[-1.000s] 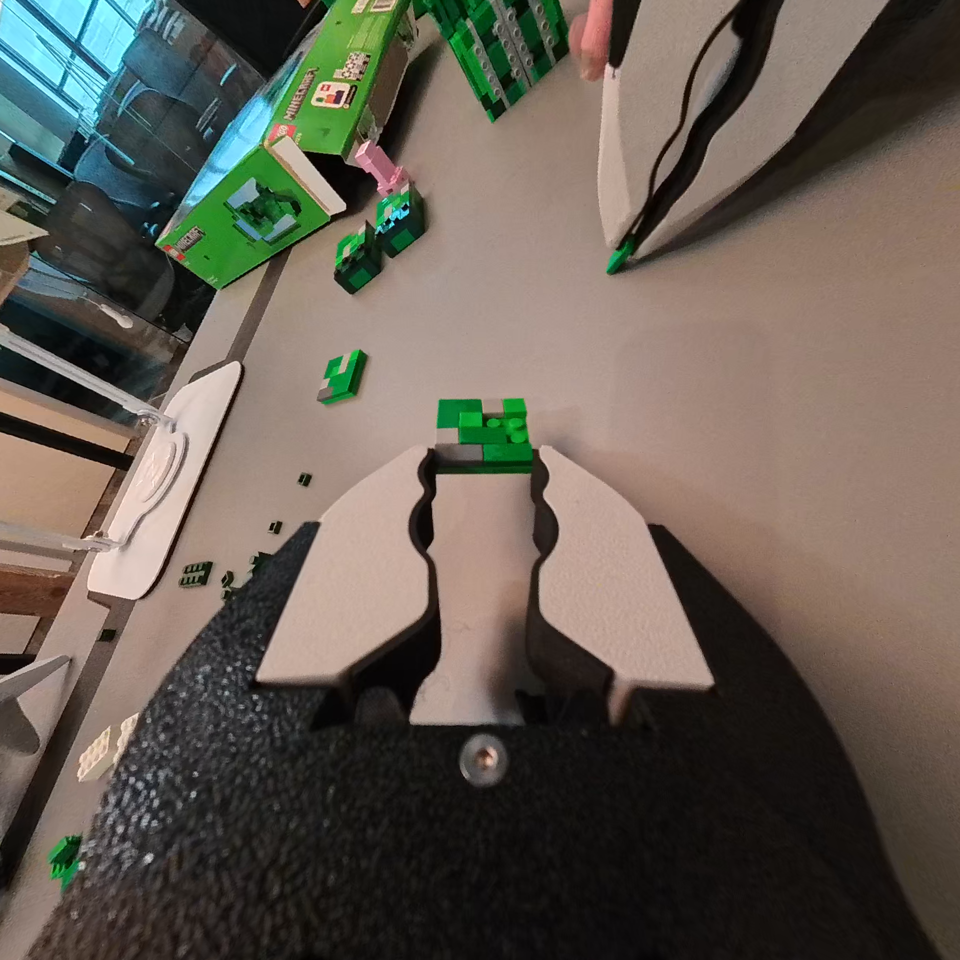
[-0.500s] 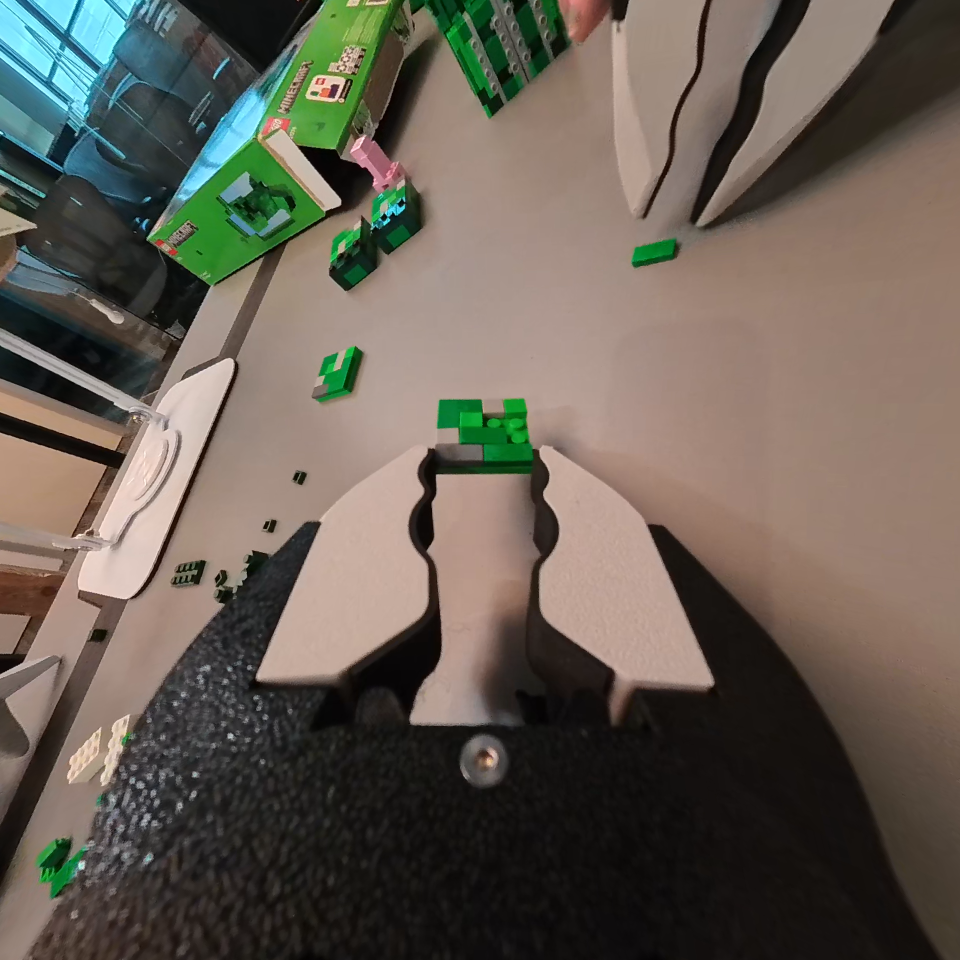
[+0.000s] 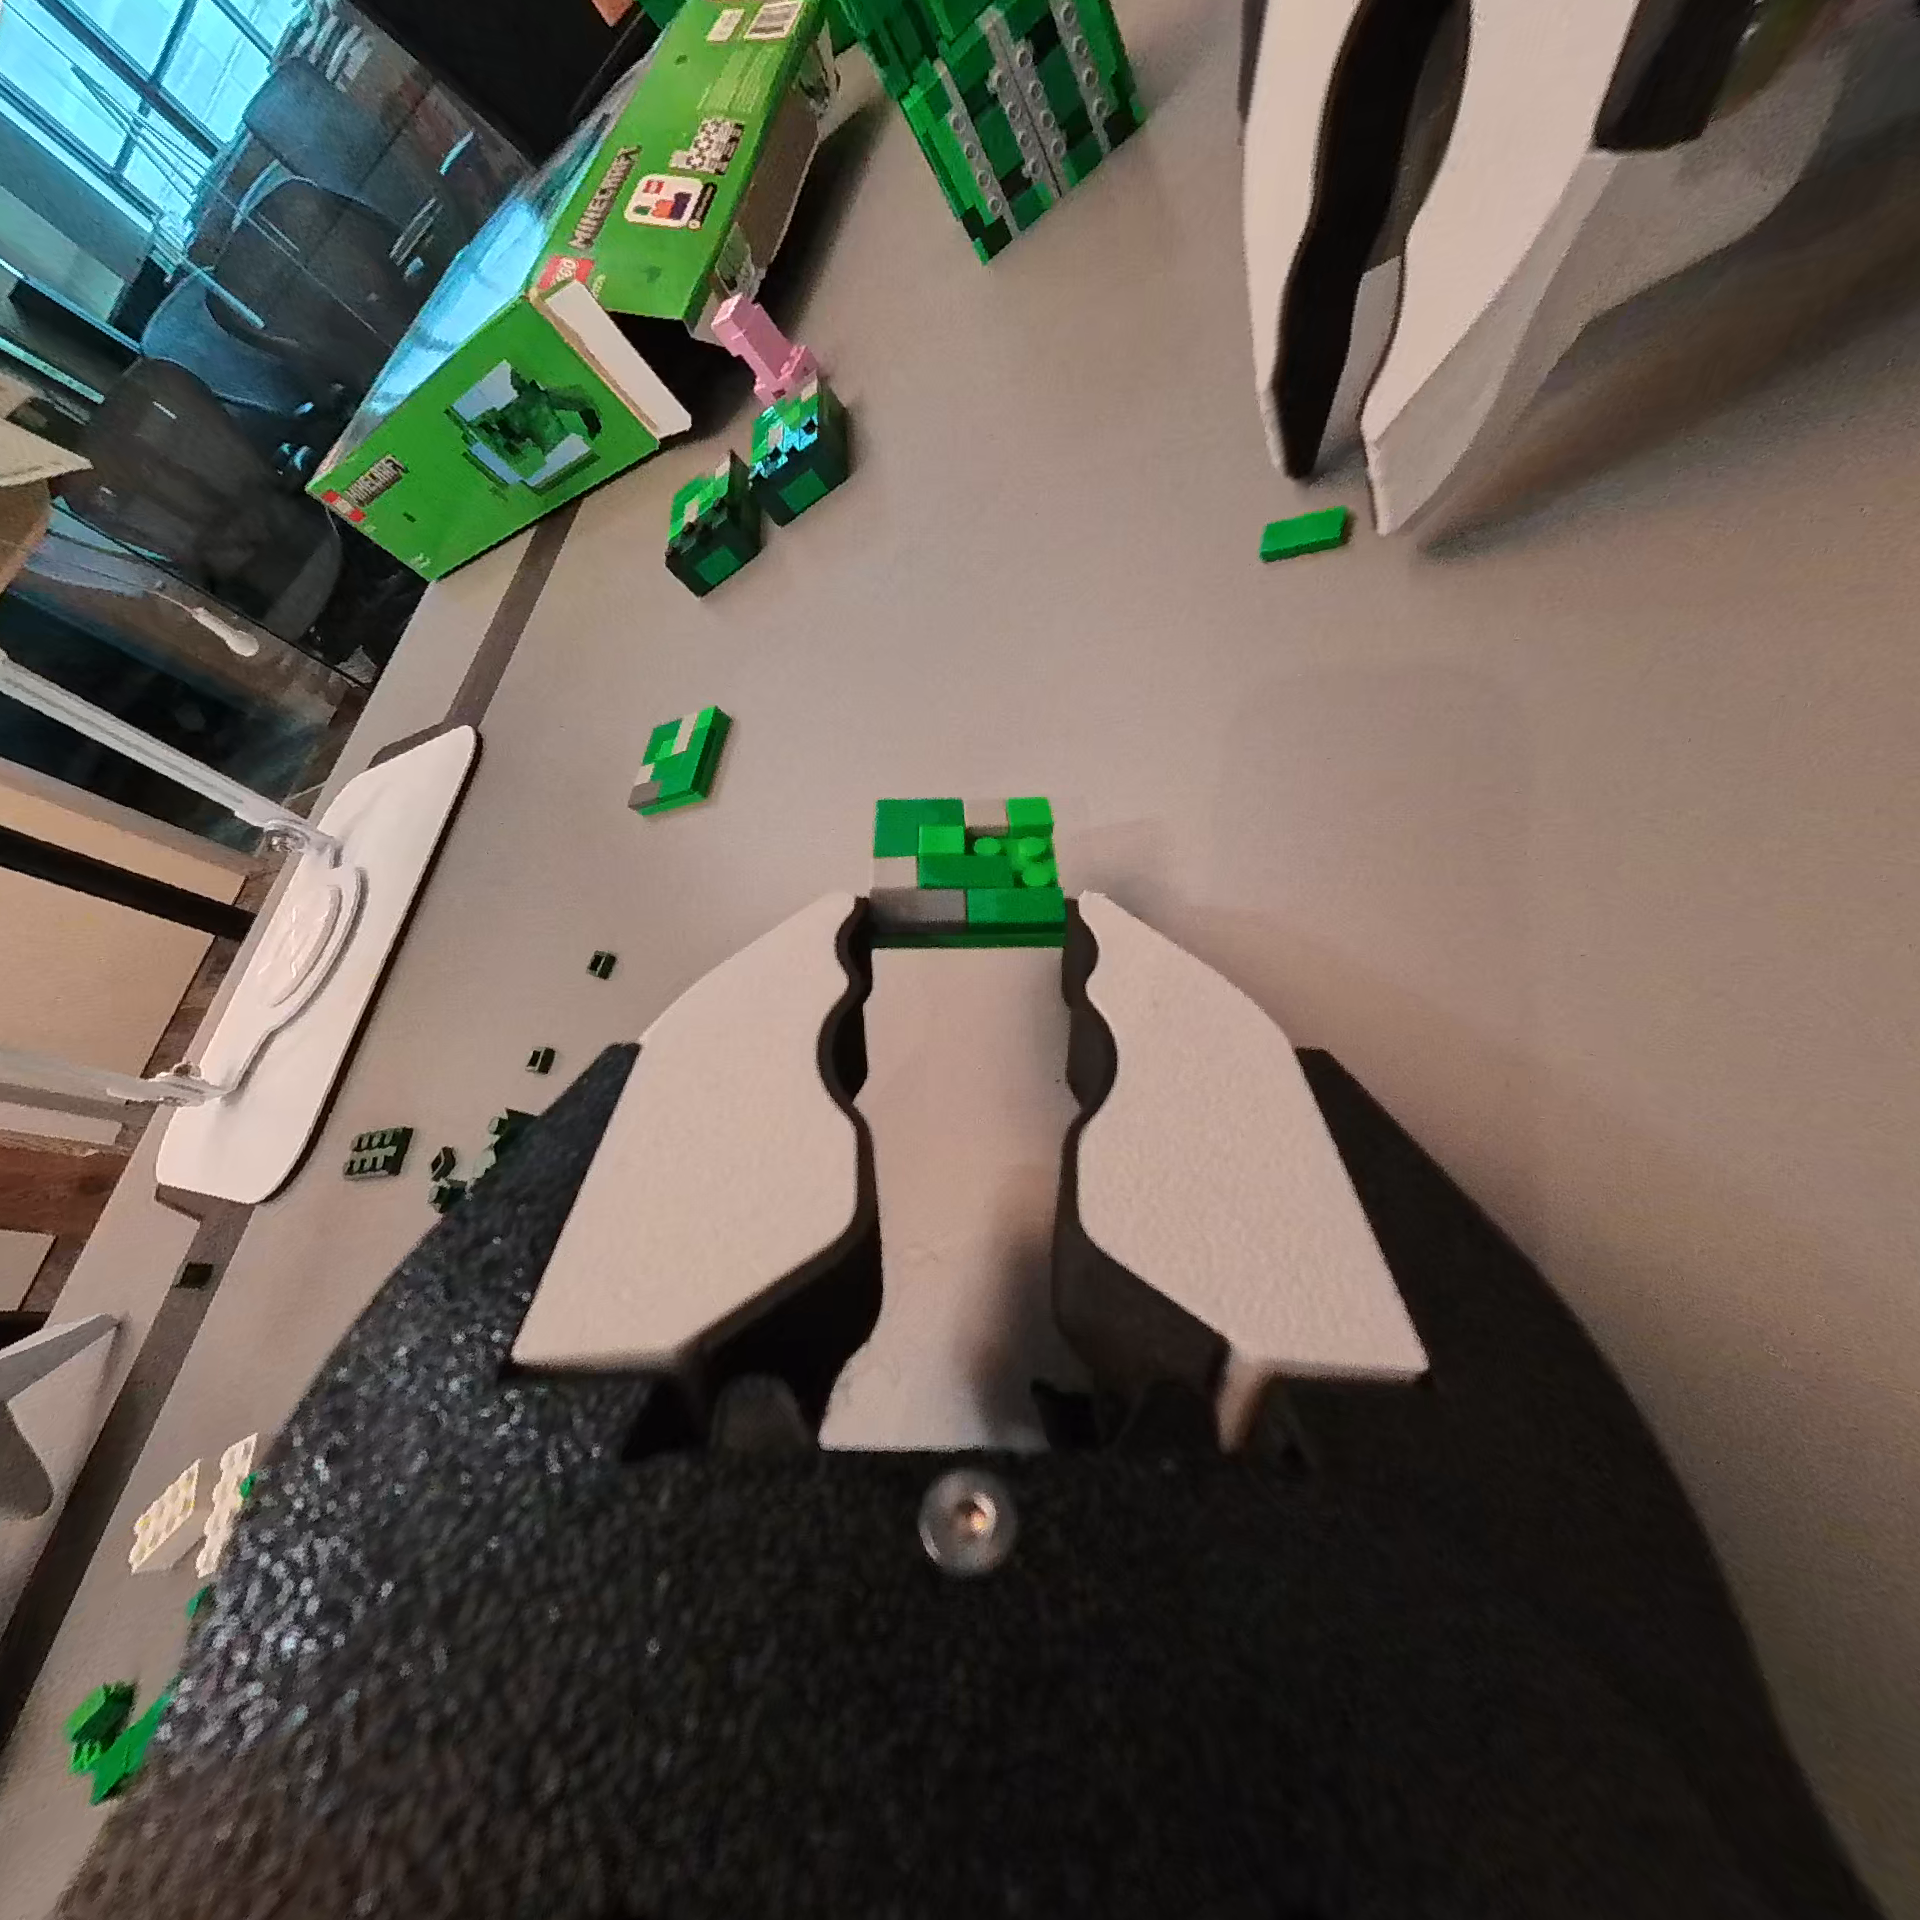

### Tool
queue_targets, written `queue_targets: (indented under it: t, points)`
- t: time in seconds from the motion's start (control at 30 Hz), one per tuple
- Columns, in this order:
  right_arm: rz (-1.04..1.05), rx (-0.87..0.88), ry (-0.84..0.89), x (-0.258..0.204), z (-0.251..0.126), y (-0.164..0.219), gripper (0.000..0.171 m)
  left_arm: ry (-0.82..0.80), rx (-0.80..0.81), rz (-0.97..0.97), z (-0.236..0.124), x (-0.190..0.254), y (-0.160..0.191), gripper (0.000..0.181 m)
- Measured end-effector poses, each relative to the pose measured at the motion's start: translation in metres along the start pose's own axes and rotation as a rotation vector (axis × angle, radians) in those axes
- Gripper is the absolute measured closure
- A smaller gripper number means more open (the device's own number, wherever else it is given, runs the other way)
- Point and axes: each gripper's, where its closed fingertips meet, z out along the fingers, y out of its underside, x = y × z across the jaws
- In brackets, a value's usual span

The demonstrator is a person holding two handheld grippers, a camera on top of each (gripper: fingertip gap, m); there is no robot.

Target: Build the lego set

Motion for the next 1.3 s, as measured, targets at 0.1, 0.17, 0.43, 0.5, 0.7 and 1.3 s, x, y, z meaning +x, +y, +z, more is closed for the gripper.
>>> queue_targets:
  t: [0.1, 0.17, 0.43, 0.5, 0.7, 1.3]
  points:
    - [-0.01, -0.03, 0.023, 0.003, 0.003, 0.0, 0.148, 0.0, 0.0, 0.003, 0.0, 0.0, 0.0, 0.146]
    - [-0.041, -0.056, 0.056, 0.006, 0.003, 0.001, 0.153, 0.0, 0.0, 0.002, 0.0, 0.0, 0.0, 0.146]
    - [-0.139, -0.06, 0.057, 0.007, 0.007, -0.003, 0.163, 0.009, -0.002, 0.005, 0.0, 0.002, 0.0, 0.146]
    - [-0.187, -0.046, 0.033, 0.005, 0.008, -0.005, 0.164, 0.012, -0.001, 0.002, 0.0, 0.002, 0.0, 0.146]
    - [-0.455, -0.019, -0.09, -0.005, 0.01, -0.007, 0.168, 0.069, 0.024, -0.04, -0.002, 0.006, -0.002, 0.146]
    - [-0.293, 0.005, -0.077, -0.007, 0.013, -0.013, 0.161, 0.081, 0.012, -0.047, -0.002, 0.006, 0.001, 0.146]
